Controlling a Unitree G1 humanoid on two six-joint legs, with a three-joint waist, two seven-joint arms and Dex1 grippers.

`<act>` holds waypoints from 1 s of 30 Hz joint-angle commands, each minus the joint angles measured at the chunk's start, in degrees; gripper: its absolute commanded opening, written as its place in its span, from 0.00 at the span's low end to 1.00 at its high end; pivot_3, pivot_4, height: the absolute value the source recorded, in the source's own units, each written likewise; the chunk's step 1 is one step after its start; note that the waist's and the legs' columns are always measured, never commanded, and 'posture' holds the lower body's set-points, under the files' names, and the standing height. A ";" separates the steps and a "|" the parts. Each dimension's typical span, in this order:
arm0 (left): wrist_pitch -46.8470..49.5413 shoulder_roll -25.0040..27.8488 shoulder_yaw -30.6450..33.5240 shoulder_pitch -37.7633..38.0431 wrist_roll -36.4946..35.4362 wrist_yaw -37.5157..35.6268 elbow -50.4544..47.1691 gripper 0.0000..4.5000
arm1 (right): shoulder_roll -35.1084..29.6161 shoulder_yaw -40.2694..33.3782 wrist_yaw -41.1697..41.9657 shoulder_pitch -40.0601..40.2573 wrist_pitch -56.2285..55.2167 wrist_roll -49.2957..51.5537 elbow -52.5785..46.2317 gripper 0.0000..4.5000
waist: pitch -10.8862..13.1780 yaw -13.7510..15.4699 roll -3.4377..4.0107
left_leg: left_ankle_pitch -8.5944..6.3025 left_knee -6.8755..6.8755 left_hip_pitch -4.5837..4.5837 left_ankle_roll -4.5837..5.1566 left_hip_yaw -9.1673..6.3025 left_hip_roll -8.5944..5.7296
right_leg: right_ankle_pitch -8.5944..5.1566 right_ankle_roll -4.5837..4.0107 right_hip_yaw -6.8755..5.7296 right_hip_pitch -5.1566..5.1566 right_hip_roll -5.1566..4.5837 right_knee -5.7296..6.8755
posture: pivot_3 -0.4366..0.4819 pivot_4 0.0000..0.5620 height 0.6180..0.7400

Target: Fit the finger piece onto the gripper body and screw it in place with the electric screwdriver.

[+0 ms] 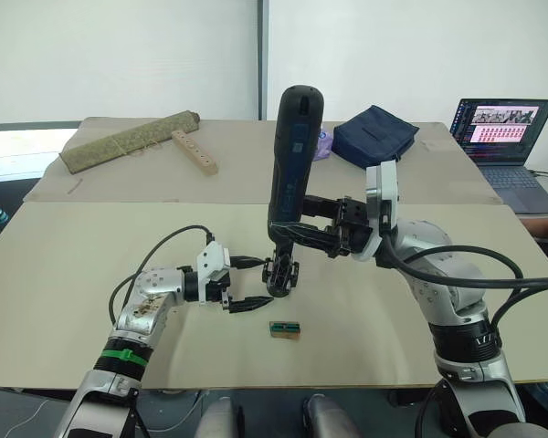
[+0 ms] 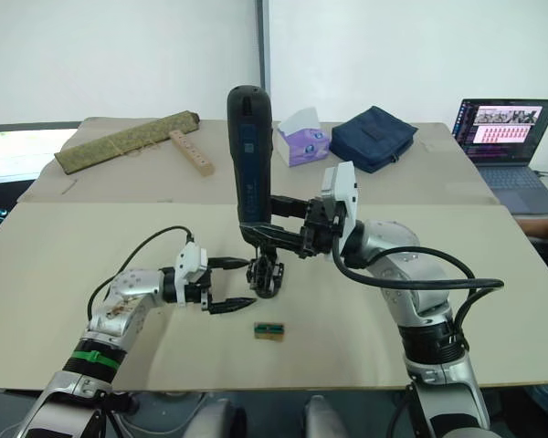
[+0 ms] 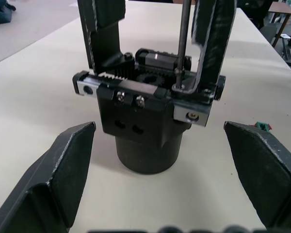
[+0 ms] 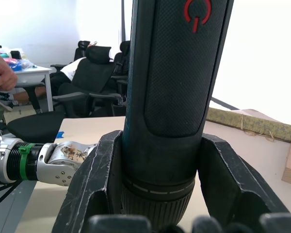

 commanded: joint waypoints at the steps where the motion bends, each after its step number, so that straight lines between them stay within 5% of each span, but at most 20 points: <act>1: -1.52 -0.20 0.42 -0.22 0.10 0.03 -0.37 1.00 | -0.27 -1.77 0.07 -2.18 -1.03 0.67 -1.15 0.41 | 0.00 0.00 0.00 | 0.00 0.00 0.00 0.00 0.00 0.00 | 0.00 0.00 0.00 0.00 0.00 0.00 | 0.48 0.27 1.00; 30: -4.10 -4.22 -2.25 -6.81 3.74 -2.37 10.63 1.00 | 0.78 -0.12 -1.26 -2.68 -0.29 -1.46 -1.07 0.41 | 0.00 0.06 0.00 | 0.00 0.01 -0.01 0.00 0.00 -0.02 | 0.00 0.00 -0.01 0.00 0.00 0.01 | 0.48 0.27 1.00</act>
